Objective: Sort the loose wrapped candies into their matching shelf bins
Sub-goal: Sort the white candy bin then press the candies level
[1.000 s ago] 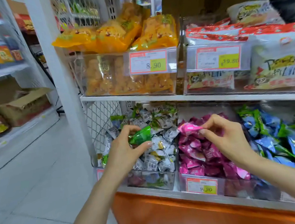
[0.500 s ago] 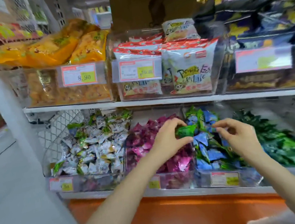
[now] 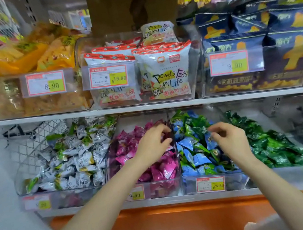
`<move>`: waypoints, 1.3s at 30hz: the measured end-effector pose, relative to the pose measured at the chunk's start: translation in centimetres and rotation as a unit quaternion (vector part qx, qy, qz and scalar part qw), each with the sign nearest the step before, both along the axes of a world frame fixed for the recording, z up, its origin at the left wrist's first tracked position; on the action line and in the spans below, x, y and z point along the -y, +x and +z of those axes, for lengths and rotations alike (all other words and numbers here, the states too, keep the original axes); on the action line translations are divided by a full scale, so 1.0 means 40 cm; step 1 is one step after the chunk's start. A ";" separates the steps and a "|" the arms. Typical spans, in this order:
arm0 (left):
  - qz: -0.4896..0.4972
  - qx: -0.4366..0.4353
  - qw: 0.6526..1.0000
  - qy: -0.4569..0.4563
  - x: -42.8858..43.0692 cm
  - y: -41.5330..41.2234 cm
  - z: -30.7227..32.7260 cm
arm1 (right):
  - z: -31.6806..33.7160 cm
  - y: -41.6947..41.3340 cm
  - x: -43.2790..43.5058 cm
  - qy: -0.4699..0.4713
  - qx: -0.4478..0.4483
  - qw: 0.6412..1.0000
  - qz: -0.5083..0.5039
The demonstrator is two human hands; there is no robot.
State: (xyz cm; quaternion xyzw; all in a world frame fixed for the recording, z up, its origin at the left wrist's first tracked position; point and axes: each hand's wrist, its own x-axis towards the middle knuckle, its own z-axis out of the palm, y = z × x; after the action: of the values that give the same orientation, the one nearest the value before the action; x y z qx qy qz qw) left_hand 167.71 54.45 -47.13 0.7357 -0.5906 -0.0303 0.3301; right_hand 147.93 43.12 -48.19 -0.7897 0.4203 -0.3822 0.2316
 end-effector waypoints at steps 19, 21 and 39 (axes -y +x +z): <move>0.080 0.025 0.996 0.001 0.367 -0.089 0.022 | 0.022 0.031 0.142 -0.003 0.050 0.998 -0.033; 0.039 -0.047 0.998 0.022 0.398 -0.160 0.046 | 0.044 -0.039 0.181 -0.002 0.047 0.991 -0.122; -0.039 0.124 0.990 -0.047 -0.059 -0.021 0.014 | 0.039 0.109 -0.016 -0.124 -0.101 0.978 0.135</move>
State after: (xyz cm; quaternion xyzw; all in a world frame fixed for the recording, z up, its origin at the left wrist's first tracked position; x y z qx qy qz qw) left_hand 166.87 56.82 -46.59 0.6938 -0.6560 0.0764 0.2872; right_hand 152.28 43.77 -46.63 -0.8962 0.2803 -0.3151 0.1376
